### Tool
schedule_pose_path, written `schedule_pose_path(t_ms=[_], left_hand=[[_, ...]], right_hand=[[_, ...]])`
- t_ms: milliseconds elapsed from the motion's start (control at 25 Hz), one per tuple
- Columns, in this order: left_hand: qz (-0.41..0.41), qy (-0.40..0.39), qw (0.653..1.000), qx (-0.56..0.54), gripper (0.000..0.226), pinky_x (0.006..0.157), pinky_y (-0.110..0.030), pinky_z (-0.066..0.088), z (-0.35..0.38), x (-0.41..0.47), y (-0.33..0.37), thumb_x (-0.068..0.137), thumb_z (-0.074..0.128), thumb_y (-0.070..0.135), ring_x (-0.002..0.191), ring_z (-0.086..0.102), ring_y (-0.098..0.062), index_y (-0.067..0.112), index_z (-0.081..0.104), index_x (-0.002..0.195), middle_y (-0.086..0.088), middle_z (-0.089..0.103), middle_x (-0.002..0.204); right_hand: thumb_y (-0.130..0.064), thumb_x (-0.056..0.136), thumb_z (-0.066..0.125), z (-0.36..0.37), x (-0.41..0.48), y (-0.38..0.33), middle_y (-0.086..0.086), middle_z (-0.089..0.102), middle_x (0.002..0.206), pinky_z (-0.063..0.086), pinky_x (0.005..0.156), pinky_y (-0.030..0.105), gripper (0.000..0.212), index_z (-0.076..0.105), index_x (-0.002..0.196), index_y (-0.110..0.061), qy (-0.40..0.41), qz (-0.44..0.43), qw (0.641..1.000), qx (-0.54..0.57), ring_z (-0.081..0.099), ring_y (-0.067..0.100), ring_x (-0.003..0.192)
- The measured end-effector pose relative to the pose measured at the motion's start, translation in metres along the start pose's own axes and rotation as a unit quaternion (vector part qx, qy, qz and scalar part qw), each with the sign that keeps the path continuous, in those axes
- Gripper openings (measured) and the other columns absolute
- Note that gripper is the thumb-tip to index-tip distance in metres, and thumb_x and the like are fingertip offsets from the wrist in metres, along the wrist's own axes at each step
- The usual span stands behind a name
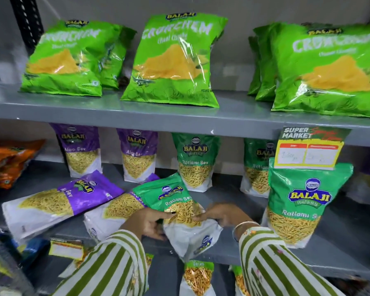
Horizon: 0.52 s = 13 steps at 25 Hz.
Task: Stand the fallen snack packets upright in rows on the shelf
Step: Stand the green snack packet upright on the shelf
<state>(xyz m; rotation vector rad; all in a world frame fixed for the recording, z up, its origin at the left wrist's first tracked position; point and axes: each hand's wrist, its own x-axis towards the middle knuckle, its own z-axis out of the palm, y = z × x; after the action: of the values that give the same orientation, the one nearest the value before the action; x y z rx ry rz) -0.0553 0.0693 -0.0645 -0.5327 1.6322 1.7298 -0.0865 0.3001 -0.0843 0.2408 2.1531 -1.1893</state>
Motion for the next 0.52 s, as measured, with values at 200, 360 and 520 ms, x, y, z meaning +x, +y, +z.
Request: schedule_pose_path(t_ms=[200,360,520], left_hand=[[0.037,-0.042,0.998,-0.022,0.04,0.067,-0.049,0.058,-0.005,-0.023,0.014,0.075,0.068,0.037,0.083,0.068,-0.029,0.007,0.061,0.1,-0.016,0.067,0.101],[0.105,-0.032,0.994,-0.012,0.028,0.067,-0.044,0.051,-0.01,-0.041,0.029,0.082,0.06,0.034,0.073,0.067,-0.023,0.009,0.06,0.095,-0.009,0.076,0.066],[0.185,-0.052,0.981,-0.025,0.028,0.066,-0.039,0.055,-0.006,-0.052,0.048,0.085,0.058,0.031,0.081,0.063,-0.021,0.014,0.055,0.108,-0.007,0.069,0.094]], right_hand=[[-0.005,0.079,0.066,0.023,-0.051,-0.015,-0.004,0.076,0.067,0.059,0.067,0.024,0.008,0.066,0.083,-0.012,-0.097,-0.03,0.989,0.103,0.071,0.007,0.066],[0.004,0.079,0.063,0.025,-0.067,-0.028,0.001,0.072,0.086,0.057,0.075,0.025,0.018,0.064,0.088,-0.012,-0.032,-0.115,0.981,0.153,0.069,0.012,0.078],[0.016,0.068,0.068,0.029,-0.082,-0.042,0.002,0.066,0.097,0.055,0.083,0.027,0.044,0.057,0.093,-0.019,0.065,-0.21,0.963,0.154,0.064,0.021,0.099]])
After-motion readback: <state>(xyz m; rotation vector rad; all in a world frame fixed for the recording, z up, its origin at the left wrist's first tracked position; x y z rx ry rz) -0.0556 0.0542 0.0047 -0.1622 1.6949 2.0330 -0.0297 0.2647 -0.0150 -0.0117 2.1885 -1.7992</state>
